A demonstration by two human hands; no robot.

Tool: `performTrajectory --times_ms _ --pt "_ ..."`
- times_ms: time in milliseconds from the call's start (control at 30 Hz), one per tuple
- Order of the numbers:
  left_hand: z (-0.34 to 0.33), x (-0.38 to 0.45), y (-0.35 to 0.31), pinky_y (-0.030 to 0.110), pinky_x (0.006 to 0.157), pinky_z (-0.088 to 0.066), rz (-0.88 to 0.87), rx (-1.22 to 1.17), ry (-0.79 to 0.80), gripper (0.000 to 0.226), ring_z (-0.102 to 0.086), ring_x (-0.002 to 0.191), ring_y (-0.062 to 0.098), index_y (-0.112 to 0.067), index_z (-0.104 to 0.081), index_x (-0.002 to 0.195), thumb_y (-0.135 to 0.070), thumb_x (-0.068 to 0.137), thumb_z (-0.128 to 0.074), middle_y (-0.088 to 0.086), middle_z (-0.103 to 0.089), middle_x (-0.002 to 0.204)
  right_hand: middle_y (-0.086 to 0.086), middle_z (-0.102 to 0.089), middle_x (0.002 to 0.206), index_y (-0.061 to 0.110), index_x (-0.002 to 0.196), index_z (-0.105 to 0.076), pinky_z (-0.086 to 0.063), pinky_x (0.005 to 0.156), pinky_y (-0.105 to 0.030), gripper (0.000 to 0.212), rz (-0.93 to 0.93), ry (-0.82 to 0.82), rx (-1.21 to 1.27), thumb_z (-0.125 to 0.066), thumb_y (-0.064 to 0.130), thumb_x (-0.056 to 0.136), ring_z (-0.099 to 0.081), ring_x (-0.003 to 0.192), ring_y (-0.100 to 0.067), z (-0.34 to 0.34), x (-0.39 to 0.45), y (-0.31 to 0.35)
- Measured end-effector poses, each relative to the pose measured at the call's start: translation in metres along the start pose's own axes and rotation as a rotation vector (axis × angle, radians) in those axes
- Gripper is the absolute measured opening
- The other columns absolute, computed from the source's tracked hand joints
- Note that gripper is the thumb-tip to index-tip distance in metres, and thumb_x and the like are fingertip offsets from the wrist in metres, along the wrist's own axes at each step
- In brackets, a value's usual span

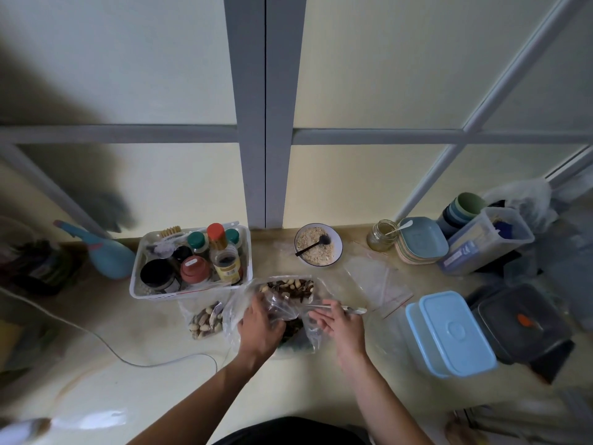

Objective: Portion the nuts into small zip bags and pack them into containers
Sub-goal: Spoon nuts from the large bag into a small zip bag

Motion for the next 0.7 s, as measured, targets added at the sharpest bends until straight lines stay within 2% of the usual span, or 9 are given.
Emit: performTrajectory --times_ms 167,367,533,700 --pt "-0.001 -0.001 0.000 0.053 0.081 -0.052 0.002 0.016 0.015 0.074 -0.061 0.090 0.027 -0.028 -0.024 0.135 -0.035 0.067 -0.050 0.004 -0.065 0.101 -0.016 -0.078 0.084 0.004 0.102 -0.073 -0.055 0.057 -0.021 0.025 0.080 -0.077 -0.147 -0.051 0.015 0.106 -0.078 0.081 -0.027 0.015 0.004 0.025" --pt "-0.009 0.001 0.000 0.053 0.088 -0.050 0.032 0.031 0.059 0.065 -0.060 0.096 0.025 -0.026 -0.028 0.127 -0.034 0.068 -0.053 0.001 -0.062 0.106 -0.015 -0.078 0.079 0.006 0.097 -0.073 -0.053 0.058 -0.021 0.027 0.132 -0.101 -0.203 -0.048 0.014 0.105 -0.077 0.076 -0.025 0.030 0.000 0.049" --pt "-0.014 0.004 0.000 0.055 0.090 -0.049 0.071 0.029 0.086 0.065 -0.058 0.102 0.026 -0.023 -0.029 0.127 -0.032 0.068 -0.056 0.000 -0.058 0.111 -0.014 -0.078 0.079 0.008 0.096 -0.072 -0.054 0.065 -0.032 0.028 0.186 -0.115 -0.253 -0.047 0.016 0.105 -0.077 0.075 -0.028 0.037 -0.002 0.065" --pt "-0.011 0.003 -0.010 0.050 0.099 -0.042 0.061 0.032 0.086 0.070 -0.057 0.115 0.027 -0.020 -0.031 0.135 -0.036 0.081 -0.073 0.001 -0.059 0.123 -0.011 -0.078 0.077 0.008 0.095 -0.072 -0.052 0.059 -0.027 0.027 0.212 -0.060 -0.305 -0.047 0.015 0.103 -0.076 0.070 -0.026 0.028 -0.015 0.077"
Point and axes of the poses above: each hand's wrist, its own x-axis towards the middle knuckle, its own z-axis out of the back of the hand, y = z × x, the point moved 10 cm from there along x, towards the middle knuckle
